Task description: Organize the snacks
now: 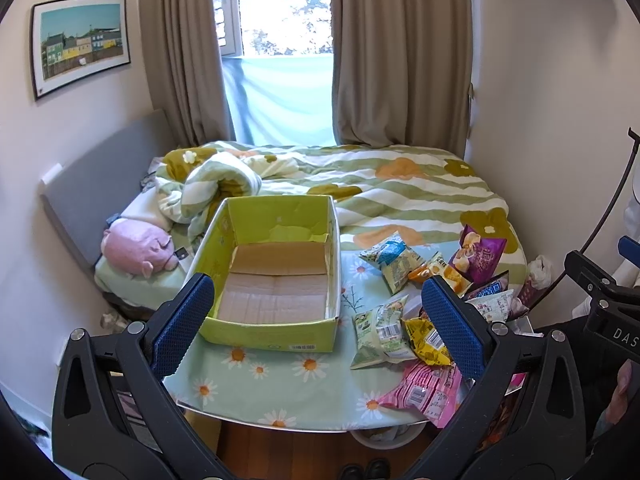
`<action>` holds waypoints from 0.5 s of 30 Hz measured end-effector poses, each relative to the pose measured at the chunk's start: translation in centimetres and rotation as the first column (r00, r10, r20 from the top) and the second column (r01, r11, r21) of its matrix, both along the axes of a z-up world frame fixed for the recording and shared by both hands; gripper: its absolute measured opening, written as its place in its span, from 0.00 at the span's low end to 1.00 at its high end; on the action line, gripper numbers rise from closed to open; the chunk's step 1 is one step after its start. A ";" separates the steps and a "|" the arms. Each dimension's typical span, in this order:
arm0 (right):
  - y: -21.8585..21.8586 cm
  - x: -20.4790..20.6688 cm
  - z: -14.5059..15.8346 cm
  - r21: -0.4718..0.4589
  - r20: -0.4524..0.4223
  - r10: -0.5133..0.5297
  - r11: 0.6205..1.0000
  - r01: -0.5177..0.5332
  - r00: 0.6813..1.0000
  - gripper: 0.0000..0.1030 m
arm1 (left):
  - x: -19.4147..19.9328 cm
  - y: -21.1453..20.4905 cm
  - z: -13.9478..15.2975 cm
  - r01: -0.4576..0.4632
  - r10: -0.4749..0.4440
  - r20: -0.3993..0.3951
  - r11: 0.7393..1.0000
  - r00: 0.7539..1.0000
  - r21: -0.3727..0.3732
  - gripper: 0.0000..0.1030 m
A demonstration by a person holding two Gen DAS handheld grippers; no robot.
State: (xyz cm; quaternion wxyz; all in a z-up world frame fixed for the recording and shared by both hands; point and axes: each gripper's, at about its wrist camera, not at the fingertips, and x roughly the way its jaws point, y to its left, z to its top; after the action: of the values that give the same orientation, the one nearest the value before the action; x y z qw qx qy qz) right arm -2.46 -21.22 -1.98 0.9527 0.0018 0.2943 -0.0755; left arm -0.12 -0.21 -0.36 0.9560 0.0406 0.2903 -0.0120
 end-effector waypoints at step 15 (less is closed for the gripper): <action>-1.5 -0.1 -1.4 0.040 -0.051 -0.037 0.998 0.039 0.998 1.00 | 2.7 -0.4 -5.0 0.084 -0.075 -0.190 0.996 0.979 0.041 0.99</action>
State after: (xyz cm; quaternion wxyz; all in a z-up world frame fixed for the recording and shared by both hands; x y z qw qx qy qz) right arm -2.53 -22.69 -3.39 0.9432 0.0251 0.3195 -0.0876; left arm 2.63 -0.63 -5.34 0.9217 0.0739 0.3779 -0.0469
